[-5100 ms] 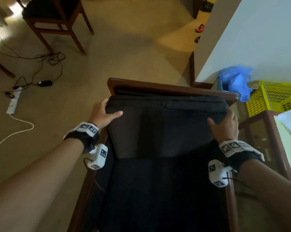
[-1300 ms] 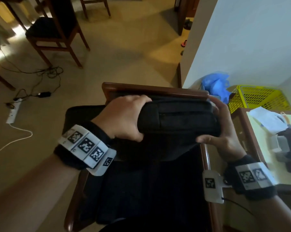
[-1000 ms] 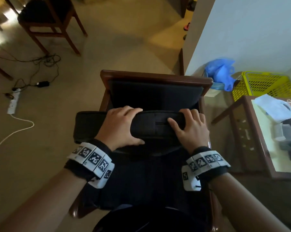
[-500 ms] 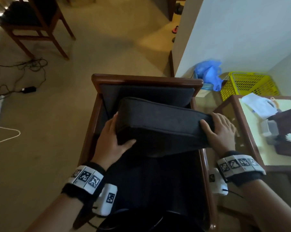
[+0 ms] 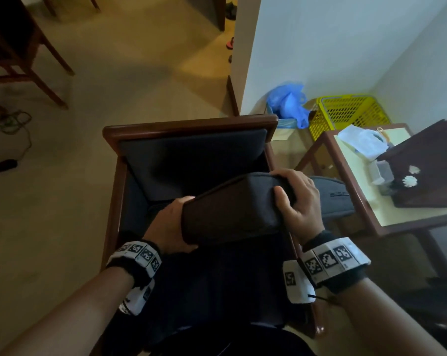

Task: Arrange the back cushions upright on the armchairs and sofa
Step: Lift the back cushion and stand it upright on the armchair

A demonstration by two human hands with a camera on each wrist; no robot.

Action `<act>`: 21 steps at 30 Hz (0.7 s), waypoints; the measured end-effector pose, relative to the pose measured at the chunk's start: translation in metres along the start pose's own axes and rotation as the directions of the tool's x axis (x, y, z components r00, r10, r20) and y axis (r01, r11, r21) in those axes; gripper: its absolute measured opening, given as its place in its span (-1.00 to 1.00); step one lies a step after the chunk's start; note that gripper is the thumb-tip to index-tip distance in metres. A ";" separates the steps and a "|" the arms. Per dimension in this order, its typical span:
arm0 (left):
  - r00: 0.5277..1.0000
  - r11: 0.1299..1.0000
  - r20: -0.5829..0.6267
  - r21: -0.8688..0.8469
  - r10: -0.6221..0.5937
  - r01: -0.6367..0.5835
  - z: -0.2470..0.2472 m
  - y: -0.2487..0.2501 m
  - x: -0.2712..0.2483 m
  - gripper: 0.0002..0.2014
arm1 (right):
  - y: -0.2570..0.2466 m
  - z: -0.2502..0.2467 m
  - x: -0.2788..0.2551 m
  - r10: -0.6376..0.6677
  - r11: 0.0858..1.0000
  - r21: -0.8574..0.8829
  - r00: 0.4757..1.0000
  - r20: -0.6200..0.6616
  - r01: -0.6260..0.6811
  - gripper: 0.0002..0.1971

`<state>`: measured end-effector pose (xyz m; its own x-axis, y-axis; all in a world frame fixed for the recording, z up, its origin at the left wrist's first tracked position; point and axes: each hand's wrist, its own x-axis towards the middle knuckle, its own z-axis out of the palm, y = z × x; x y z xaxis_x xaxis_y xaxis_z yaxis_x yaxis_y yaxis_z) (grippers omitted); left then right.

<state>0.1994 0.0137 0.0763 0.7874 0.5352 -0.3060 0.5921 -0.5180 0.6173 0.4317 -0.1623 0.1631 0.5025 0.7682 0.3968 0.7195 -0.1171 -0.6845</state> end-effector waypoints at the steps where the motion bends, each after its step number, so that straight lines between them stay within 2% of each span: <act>1: 0.999 0.999 -0.009 0.017 -0.035 0.035 0.002 0.002 -0.001 0.10 | -0.002 0.001 -0.002 -0.008 1.000 0.001 1.000 -0.003 0.008 -0.62; 4: 0.998 0.988 -0.024 0.146 -0.055 0.058 -0.012 0.018 0.001 -0.09 | -0.010 -0.006 0.004 -0.020 0.999 0.027 0.999 -0.034 0.020 -0.60; 8: 0.984 0.925 -0.092 0.364 0.153 -0.110 -0.056 0.055 0.009 -0.22 | -0.006 -0.031 0.028 0.033 0.966 0.260 0.991 -0.132 0.003 -0.59; 12: 0.950 0.860 -0.141 0.478 0.278 -0.180 -0.108 0.086 0.010 -0.24 | 0.008 -0.034 0.048 0.121 0.882 0.472 0.969 -0.217 -0.004 -0.64; 15: 0.912 0.826 -0.188 0.519 0.364 -0.222 -0.135 0.091 0.023 -0.22 | 0.014 -0.024 0.065 0.284 0.741 0.659 0.949 -0.137 -0.127 -0.66; 16: 0.910 0.814 -0.184 0.537 0.371 -0.223 -0.140 0.088 0.030 -0.22 | 0.014 -0.018 0.070 0.404 0.657 0.721 0.910 -0.090 -0.220 -0.66; 17: 0.912 0.803 -0.179 0.555 0.369 -0.216 -0.140 0.084 0.038 -0.23 | 0.022 -0.011 0.073 0.522 0.528 0.781 0.853 0.012 -0.334 -0.65; 18: 0.917 0.798 -0.179 0.569 0.356 -0.199 -0.138 0.078 0.045 -0.25 | 0.030 -0.005 0.072 0.622 0.389 0.798 0.771 0.141 -0.460 -0.60; 20: 0.927 0.799 -0.190 0.579 0.323 -0.160 -0.119 0.065 0.062 -0.29 | 0.048 0.009 0.067 0.705 0.175 0.652 0.557 0.440 -0.737 -0.50; 21: 0.934 0.805 -0.188 0.576 0.303 -0.145 -0.104 0.059 0.072 -0.32 | 0.056 0.016 0.064 0.726 0.087 0.562 0.439 0.530 -0.823 -0.31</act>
<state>0.2737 0.0911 0.1664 0.8826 0.4686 0.0370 0.4612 -0.8786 0.1238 0.4966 -0.1092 0.1403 0.4888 0.5856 -0.6466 -0.6198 -0.2886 -0.7298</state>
